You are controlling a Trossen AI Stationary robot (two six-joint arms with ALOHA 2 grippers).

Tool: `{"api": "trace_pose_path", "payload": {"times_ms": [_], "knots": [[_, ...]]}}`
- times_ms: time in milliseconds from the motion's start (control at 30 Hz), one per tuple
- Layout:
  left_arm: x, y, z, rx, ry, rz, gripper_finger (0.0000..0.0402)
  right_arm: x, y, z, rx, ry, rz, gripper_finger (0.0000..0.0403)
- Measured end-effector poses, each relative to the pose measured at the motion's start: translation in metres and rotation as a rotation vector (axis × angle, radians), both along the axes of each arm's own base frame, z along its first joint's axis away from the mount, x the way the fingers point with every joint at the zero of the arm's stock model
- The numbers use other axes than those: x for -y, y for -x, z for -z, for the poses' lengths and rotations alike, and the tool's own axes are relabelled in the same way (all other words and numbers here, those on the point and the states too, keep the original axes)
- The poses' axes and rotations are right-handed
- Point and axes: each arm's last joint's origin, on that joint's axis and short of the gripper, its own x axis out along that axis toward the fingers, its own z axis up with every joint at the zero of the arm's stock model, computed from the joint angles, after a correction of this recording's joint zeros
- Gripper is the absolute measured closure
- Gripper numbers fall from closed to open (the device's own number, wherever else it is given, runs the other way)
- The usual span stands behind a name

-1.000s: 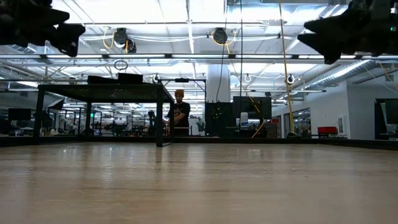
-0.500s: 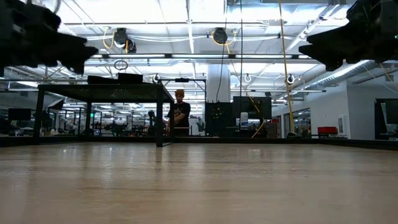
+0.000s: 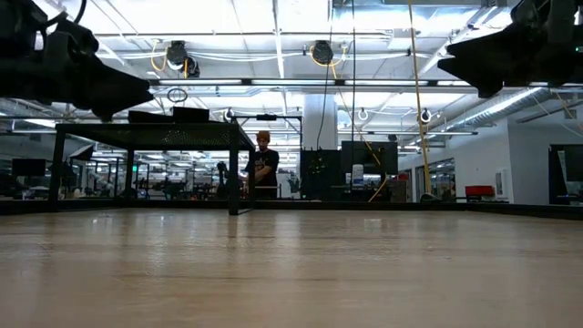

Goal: Pick & Place Mini shaped plates
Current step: Return to Home Position

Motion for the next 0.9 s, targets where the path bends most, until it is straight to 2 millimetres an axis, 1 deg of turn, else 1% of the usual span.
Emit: {"api": "trace_pose_path", "payload": {"times_ms": [133, 233, 333, 433, 900], "knots": [[0.0026, -0.0004, -0.0024, 0.023, -0.014, 0.014, 0.0204, -0.0008, -0.0002, 0.0002, -0.001, -0.001, -0.026, 0.0195], [0.0028, -0.0006, 0.0004, -0.023, -0.081, 0.010, 0.0204, -0.0007, -0.0002, 0.0002, -0.001, 0.005, -0.023, 0.0195], [0.0027, -0.0005, 0.0004, -0.034, -0.124, 0.005, 0.0204, -0.0007, -0.0002, 0.0002, -0.001, 0.001, -0.024, 0.0195], [0.0027, -0.0005, 0.0001, -0.030, -0.118, 0.005, 0.0204, -0.0006, -0.0002, 0.0003, 0.002, -0.021, -0.027, 0.0195], [0.0027, -0.0005, 0.0001, -0.029, -0.116, 0.004, 0.0204, -0.0007, -0.0002, 0.0005, 0.000, -0.013, -0.026, 0.0195]]}}
